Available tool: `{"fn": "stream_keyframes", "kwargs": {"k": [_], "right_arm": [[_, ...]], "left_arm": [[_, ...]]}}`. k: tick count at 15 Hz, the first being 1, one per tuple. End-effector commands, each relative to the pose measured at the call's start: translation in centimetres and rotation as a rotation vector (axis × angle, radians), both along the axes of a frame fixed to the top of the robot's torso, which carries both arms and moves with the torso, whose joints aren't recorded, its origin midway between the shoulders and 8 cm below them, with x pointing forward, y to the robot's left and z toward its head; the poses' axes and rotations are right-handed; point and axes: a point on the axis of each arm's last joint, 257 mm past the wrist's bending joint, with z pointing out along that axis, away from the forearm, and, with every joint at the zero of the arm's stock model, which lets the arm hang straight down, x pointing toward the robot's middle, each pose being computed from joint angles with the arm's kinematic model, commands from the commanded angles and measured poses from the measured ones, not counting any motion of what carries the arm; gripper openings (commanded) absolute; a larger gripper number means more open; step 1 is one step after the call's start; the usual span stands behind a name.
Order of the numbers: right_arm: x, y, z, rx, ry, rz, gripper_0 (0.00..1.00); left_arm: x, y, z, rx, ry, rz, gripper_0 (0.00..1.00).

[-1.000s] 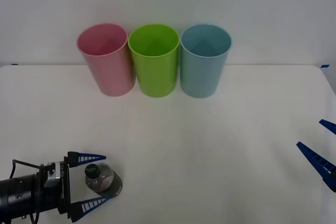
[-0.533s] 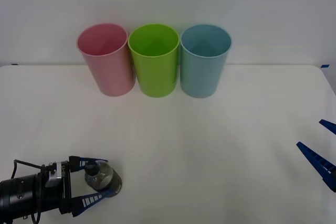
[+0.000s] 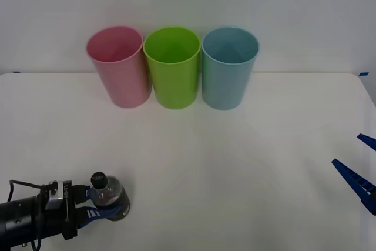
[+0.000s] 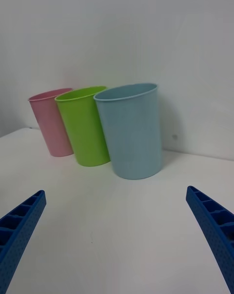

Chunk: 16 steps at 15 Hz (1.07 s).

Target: Grasp the object on the table and drop it into the matching bin: aluminum can to the light blue bin, PET bottle to the pink bin.

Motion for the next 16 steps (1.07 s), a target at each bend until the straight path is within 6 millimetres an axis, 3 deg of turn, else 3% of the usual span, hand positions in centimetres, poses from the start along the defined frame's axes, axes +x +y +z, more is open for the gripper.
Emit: {"fn": "stream_keyframes", "kwargs": {"k": [1, 10, 13, 16], "right_arm": [[0.0, 0.0, 0.0, 0.000, 0.000, 0.000, 1.00], [0.0, 0.0, 0.0, 0.000, 0.000, 0.000, 1.00], [0.0, 0.0, 0.0, 0.000, 0.000, 0.000, 1.00], [0.0, 0.0, 0.0, 0.000, 0.000, 0.000, 1.00]], "left_arm": [[-0.4, 1.5, 0.6, -0.019, 0.009, 0.025, 0.00], [-3.0, 9.9, 4.6, -0.110, -0.012, 0.227, 0.00], [-2.6, 13.0, 6.4, -0.176, -0.036, 0.350, 0.00], [-0.8, 15.3, 8.7, -0.203, -0.068, 0.457, 0.00]]}}
